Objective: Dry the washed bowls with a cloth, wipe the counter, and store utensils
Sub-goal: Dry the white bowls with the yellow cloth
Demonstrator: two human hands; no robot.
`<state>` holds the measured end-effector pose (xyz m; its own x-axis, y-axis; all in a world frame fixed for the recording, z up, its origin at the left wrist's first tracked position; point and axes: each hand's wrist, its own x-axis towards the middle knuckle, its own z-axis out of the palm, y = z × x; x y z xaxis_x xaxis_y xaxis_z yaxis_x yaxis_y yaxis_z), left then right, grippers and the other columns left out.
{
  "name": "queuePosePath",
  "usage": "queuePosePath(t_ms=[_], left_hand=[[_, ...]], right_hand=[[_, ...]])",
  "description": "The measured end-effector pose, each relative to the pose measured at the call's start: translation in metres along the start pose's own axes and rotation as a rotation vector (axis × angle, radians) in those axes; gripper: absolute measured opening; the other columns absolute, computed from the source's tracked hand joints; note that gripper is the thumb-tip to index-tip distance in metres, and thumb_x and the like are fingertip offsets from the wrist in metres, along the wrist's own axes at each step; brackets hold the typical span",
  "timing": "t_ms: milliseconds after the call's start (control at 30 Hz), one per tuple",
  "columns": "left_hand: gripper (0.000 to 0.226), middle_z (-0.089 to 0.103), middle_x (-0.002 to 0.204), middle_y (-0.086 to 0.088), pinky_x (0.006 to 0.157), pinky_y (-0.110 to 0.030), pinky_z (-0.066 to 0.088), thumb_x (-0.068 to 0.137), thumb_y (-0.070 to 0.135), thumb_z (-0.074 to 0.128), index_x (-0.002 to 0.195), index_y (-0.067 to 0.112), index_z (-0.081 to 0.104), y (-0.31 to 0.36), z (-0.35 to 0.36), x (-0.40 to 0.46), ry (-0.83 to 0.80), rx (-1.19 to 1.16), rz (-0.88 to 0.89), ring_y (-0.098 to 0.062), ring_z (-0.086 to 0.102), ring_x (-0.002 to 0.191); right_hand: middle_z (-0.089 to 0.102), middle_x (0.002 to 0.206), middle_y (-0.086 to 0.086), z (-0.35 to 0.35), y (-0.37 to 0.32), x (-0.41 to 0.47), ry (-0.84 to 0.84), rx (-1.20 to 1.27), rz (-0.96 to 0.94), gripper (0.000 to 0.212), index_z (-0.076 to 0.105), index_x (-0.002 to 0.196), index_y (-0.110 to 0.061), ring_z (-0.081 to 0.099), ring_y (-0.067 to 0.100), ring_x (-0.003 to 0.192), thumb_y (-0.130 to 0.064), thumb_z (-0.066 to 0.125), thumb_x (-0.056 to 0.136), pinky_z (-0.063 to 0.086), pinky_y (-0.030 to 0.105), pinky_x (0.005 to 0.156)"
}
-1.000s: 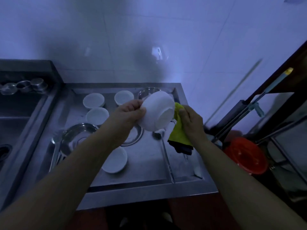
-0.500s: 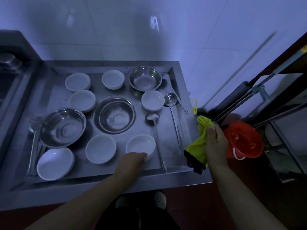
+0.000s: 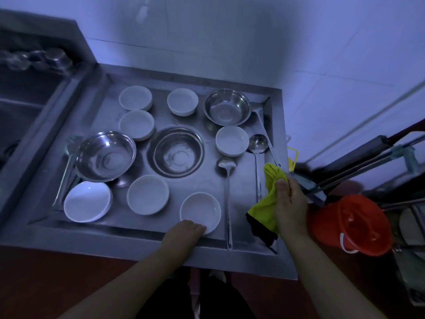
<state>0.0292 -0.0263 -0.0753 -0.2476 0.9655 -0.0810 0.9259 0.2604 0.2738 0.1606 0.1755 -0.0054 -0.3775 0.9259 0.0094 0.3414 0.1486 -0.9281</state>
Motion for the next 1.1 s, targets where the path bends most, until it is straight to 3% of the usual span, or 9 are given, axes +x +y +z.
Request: queuePosePath(t_ms=[167,267,367,467,567,733,900,1000,1100], left_hand=[[0.039,0.068,0.099,-0.02,0.081,-0.045,0.051,0.071,0.002,0.076,0.108,-0.002,0.066,-0.03,-0.013,-0.016,0.415,-0.336,-0.53,-0.037,0.065,0.091],[0.047,0.052,0.124,-0.03,0.1,-0.048,0.033,0.083,0.008,0.066,0.122,-0.012,0.05,-0.061,-0.022,-0.018,0.387,-0.465,-1.039,-0.043,0.045,0.116],[0.056,0.045,0.128,-0.034,0.099,-0.044,0.031,0.089,0.021,0.059,0.127,-0.016,0.042,-0.083,-0.023,-0.012,0.254,-0.728,-1.381,-0.043,0.041,0.12],[0.04,0.051,0.108,-0.024,0.078,-0.042,0.045,0.089,0.004,0.054,0.122,-0.016,0.043,-0.093,-0.024,-0.002,0.414,-1.322,-1.495,-0.037,0.052,0.1],[0.032,0.047,0.101,-0.021,0.052,-0.037,0.055,0.086,-0.013,0.044,0.116,-0.005,0.045,-0.102,-0.029,0.002,0.525,-1.627,-1.523,-0.039,0.051,0.094],[0.017,0.054,0.075,-0.018,0.053,-0.035,0.051,0.081,-0.011,0.051,0.097,-0.009,0.051,-0.123,-0.048,-0.008,0.384,-1.643,-1.436,-0.029,0.054,0.066],[0.045,0.064,0.085,-0.013,0.064,-0.032,0.049,0.052,0.013,0.071,0.095,0.005,0.061,-0.138,-0.089,-0.031,0.31,-1.208,-1.094,-0.027,0.06,0.075],[0.044,0.059,0.082,0.004,0.056,-0.024,0.044,0.056,0.015,0.079,0.089,0.021,0.051,-0.141,-0.116,-0.043,0.32,-0.829,-0.894,-0.009,0.056,0.072],[0.047,0.057,0.082,0.008,0.062,-0.028,0.048,0.053,0.017,0.083,0.088,0.02,0.051,-0.137,-0.145,-0.051,0.383,-0.575,-0.687,-0.01,0.056,0.074]], right_hand=[[0.063,0.095,-0.006,0.02,-0.011,0.007,-0.076,-0.04,-0.042,0.02,0.063,0.108,-0.012,0.055,0.005,0.085,-0.022,0.049,0.099,0.037,0.017,0.074],[0.063,0.102,-0.001,0.032,-0.022,0.007,-0.13,-0.064,-0.062,0.021,0.063,0.114,-0.012,0.054,0.004,0.091,-0.015,0.048,0.099,0.037,0.007,0.074],[0.063,0.098,-0.01,0.043,-0.033,0.005,-0.162,-0.013,-0.058,0.018,0.061,0.109,-0.022,0.055,-0.013,0.082,-0.014,0.048,0.099,0.037,-0.001,0.075],[0.064,0.107,-0.006,0.049,-0.039,0.004,-0.185,-0.001,-0.056,0.02,0.062,0.113,-0.02,0.057,-0.004,0.097,-0.016,0.048,0.099,0.042,0.014,0.086],[0.064,0.115,0.001,0.052,-0.044,0.004,-0.194,-0.014,-0.073,0.026,0.061,0.12,-0.011,0.057,0.011,0.107,-0.017,0.047,0.099,0.043,0.024,0.092],[0.063,0.119,0.004,0.059,-0.055,0.003,-0.201,0.004,-0.095,0.026,0.061,0.122,-0.01,0.056,0.015,0.113,-0.015,0.047,0.099,0.043,0.029,0.099],[0.064,0.113,0.0,0.072,-0.064,-0.001,-0.206,0.045,-0.118,0.021,0.061,0.116,-0.022,0.058,0.015,0.109,-0.018,0.049,0.099,0.043,0.026,0.092],[0.065,0.111,-0.004,0.081,-0.071,-0.005,-0.246,0.046,-0.128,0.021,0.062,0.115,-0.025,0.059,0.013,0.106,-0.022,0.049,0.098,0.046,0.034,0.094],[0.065,0.109,-0.006,0.09,-0.084,-0.012,-0.297,0.055,-0.158,0.018,0.06,0.113,-0.03,0.06,0.013,0.104,-0.031,0.051,0.097,0.048,0.034,0.092]])
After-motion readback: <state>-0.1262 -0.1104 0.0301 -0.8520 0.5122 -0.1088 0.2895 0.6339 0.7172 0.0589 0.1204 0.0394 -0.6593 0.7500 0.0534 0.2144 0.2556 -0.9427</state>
